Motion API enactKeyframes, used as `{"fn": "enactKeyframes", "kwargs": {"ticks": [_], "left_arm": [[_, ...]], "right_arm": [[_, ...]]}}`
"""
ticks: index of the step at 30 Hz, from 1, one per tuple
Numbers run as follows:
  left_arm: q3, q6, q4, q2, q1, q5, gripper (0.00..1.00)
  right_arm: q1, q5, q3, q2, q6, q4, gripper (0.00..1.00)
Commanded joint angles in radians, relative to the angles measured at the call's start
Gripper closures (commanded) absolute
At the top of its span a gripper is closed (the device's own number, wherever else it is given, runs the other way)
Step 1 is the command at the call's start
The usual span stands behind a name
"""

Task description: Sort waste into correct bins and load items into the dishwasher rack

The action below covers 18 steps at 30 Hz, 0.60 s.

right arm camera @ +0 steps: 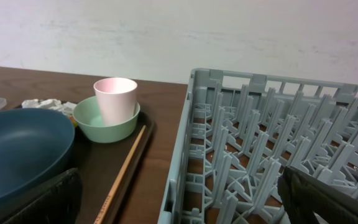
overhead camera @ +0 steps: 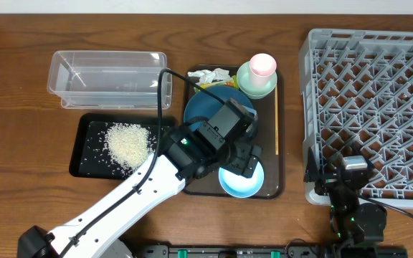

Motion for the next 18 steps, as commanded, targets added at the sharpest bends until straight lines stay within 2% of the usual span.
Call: {"fn": "enactKeyframes", "kwargs": {"ticks": [1,18], "left_arm": [[-0.011,0.021,-0.004,-0.004,-0.004,0.006,0.13],[-0.011,0.021,-0.014,-0.002,-0.065,0.006,0.13]], "right_arm": [[0.009,0.006,-0.002,-0.005,-0.012,-0.004,0.01],[0.009,0.006,-0.002,-0.005,-0.012,-0.004,0.01]]}}
